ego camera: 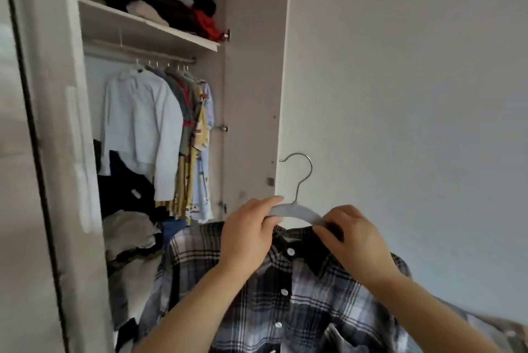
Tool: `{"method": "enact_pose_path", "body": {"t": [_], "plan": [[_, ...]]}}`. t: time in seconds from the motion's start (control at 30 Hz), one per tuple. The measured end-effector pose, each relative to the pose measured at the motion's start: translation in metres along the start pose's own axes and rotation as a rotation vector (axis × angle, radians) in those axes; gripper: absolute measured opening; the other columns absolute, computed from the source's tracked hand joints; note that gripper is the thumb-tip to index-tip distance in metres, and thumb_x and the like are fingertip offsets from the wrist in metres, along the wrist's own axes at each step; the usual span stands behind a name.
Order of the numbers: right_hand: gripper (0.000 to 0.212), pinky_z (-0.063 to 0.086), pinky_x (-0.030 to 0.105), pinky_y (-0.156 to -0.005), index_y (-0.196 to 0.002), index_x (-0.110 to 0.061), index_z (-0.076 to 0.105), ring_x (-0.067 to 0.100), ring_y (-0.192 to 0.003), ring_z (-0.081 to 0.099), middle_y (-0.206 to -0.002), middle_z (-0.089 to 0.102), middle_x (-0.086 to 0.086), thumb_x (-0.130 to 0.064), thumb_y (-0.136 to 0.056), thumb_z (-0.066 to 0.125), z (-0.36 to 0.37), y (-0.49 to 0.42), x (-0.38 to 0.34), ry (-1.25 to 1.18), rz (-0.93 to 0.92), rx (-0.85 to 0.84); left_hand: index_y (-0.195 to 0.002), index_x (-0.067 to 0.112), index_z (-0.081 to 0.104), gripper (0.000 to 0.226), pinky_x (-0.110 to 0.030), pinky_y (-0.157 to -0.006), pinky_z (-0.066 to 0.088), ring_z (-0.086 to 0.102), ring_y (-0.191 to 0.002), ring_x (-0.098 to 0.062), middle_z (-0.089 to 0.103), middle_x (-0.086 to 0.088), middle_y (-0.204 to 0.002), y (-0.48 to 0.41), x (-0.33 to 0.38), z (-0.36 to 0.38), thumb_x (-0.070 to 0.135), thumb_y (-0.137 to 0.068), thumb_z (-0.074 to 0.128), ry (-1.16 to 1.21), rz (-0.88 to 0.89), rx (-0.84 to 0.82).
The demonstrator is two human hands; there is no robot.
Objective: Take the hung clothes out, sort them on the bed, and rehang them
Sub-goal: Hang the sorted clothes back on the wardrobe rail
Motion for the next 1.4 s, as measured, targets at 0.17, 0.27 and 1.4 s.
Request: {"method": "enact_pose_path", "body": {"t": [0.17, 0.27, 1.4], "plan": [[0.023, 0.044, 0.019, -0.065, -0.100, -0.020, 0.063, 0.015, -0.078, 0.061, -0.100, 0.057, -0.007, -0.038, -0.087, 0.060, 0.083, -0.088, -0.018, -0.039, -0.161, -0.014, -0.118, 0.025, 0.065, 0.038, -0.013, -0.064, 0.041, 0.059, -0.076, -0.007, 0.064, 0.006, -0.087, -0.048, -0.103, -0.005, 0.015, -0.082, 0.070, -0.102, -0.016, 0.126], [0.027, 0.047, 0.023, -0.060, -0.106, -0.021, 0.062, 0.017, -0.077, 0.064, -0.103, 0.061, -0.006, -0.038, -0.084, 0.065, 0.124, -0.144, -0.034, -0.022, -0.242, 0.013, -0.116, 0.027, 0.066, 0.037, -0.018, -0.058, 0.047, 0.058, -0.073, -0.008, 0.064, 0.005, -0.084, -0.082, -0.161, -0.010, 0.015, -0.080, 0.070, -0.139, 0.001, 0.188], [0.067, 0.039, 0.026, -0.029, -0.119, -0.011, 0.062, 0.020, -0.061, 0.063, -0.092, 0.066, 0.002, -0.047, -0.065, 0.078, 0.442, -0.675, -0.241, -0.038, -1.006, 0.485, -0.124, 0.021, 0.061, 0.035, -0.027, -0.082, 0.046, 0.058, -0.092, -0.018, 0.061, -0.002, -0.100, -0.433, -0.610, -0.141, 0.014, -0.090, 0.061, -0.653, -0.142, 0.593]]}}
Point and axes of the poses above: each hand's wrist, its own y-axis away from the middle knuckle, its own z-axis out of the palm, x = y × z, the point moved 9 cm from there along -y, towards the middle knuckle
